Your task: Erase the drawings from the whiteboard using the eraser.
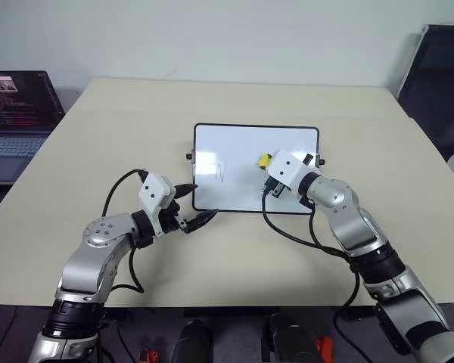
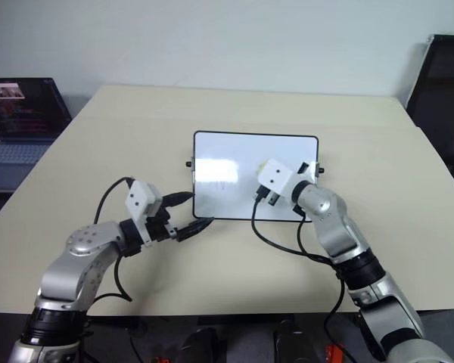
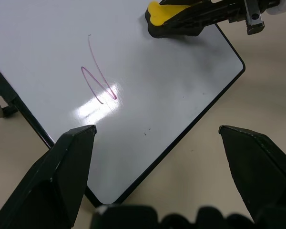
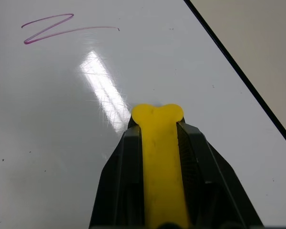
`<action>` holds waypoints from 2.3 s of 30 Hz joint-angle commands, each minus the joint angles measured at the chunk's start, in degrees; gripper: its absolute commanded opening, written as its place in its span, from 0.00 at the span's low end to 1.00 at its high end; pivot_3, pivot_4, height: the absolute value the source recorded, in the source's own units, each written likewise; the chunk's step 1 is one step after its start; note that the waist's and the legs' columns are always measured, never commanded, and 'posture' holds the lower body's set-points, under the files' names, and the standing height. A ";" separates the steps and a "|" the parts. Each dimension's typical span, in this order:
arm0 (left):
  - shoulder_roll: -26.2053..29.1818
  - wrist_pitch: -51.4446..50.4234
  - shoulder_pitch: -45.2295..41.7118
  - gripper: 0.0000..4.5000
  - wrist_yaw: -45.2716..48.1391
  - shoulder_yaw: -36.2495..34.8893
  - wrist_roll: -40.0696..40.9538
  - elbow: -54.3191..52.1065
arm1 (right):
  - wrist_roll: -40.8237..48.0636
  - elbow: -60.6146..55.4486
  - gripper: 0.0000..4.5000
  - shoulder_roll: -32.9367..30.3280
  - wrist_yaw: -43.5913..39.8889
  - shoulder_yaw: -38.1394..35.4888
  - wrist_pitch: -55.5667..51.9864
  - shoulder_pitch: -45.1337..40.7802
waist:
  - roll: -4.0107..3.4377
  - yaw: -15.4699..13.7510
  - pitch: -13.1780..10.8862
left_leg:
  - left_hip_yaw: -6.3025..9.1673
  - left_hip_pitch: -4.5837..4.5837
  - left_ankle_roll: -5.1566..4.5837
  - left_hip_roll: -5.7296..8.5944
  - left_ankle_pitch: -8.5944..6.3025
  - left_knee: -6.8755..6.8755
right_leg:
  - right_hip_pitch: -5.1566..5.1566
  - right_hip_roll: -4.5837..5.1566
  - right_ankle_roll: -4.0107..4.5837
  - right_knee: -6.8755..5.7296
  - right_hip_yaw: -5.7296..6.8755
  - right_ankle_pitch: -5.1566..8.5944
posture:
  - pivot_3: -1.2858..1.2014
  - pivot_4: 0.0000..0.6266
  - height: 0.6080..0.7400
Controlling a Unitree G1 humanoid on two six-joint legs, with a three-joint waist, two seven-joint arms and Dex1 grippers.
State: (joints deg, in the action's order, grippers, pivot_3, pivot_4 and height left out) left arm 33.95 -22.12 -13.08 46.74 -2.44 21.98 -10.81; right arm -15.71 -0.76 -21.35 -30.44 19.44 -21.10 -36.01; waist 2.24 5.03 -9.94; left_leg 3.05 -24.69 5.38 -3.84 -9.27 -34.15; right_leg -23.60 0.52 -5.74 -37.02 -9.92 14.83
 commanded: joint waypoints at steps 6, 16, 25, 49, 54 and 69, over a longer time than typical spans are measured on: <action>0.16 -2.30 0.63 1.00 -2.54 -2.78 2.11 -4.43 | 1.83 -2.53 0.15 0.65 -2.42 -1.04 -2.93 2.69 | 0.00 0.08 0.00 | 0.00 0.02 0.00 0.00 0.00 0.06 | -0.04 0.00 0.01 -0.03 0.00 0.01 | 0.52 0.24 1.00; 0.29 -2.91 2.11 1.00 -3.83 -9.10 6.35 -4.68 | 15.50 -12.12 0.15 3.21 -5.74 -10.78 -5.67 6.56 | -0.01 -0.07 -0.01 | 0.00 -0.09 0.00 0.00 0.00 0.14 | -0.13 0.00 -0.02 0.00 0.02 0.05 | 0.52 0.24 1.00; 0.66 -5.82 4.37 1.00 -6.13 -13.06 10.01 -8.81 | 23.33 -22.98 0.15 0.42 -8.95 -11.84 -5.17 17.54 | -0.01 -0.07 -0.02 | 0.01 -0.11 0.08 -0.01 -0.08 0.20 | -0.17 0.00 -0.03 -0.03 0.03 0.27 | 0.52 0.24 1.00; 0.18 -5.08 7.78 1.00 -8.50 -15.87 11.97 -10.64 | 26.11 -19.99 0.15 4.06 -7.81 -8.95 3.09 19.69 | 0.00 -0.03 -0.02 | 0.01 -0.08 0.09 -0.01 -0.07 0.14 | -0.17 0.00 0.05 -0.04 0.02 0.21 | 0.52 0.24 1.00; 0.69 -2.83 9.41 1.00 -8.26 -16.58 10.58 -8.30 | 21.87 -16.13 0.15 5.08 -5.17 -6.51 5.39 15.33 | -0.01 0.17 -0.02 | 0.00 -0.08 0.09 -0.01 -0.07 0.14 | -0.19 0.00 0.06 -0.05 0.02 0.20 | 0.52 0.24 1.00; 1.38 2.18 8.58 1.00 -3.55 -15.37 8.62 -2.44 | 6.36 13.52 0.15 11.56 3.31 -0.25 10.46 -11.73 | -0.01 0.06 -0.02 | 0.00 -0.09 0.09 -0.02 -0.07 0.21 | -0.21 0.00 0.28 -0.06 0.07 0.06 | 0.52 0.24 1.00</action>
State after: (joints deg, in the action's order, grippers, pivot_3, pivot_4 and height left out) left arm 34.74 -21.51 -3.97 42.49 -17.36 30.56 -12.63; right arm -8.25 11.57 -9.91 -27.86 19.41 -12.50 -46.51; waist 2.23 5.09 -9.96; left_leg 3.06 -24.80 5.47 -3.87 -9.35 -33.92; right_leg -23.81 0.52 -5.47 -37.07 -9.84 14.88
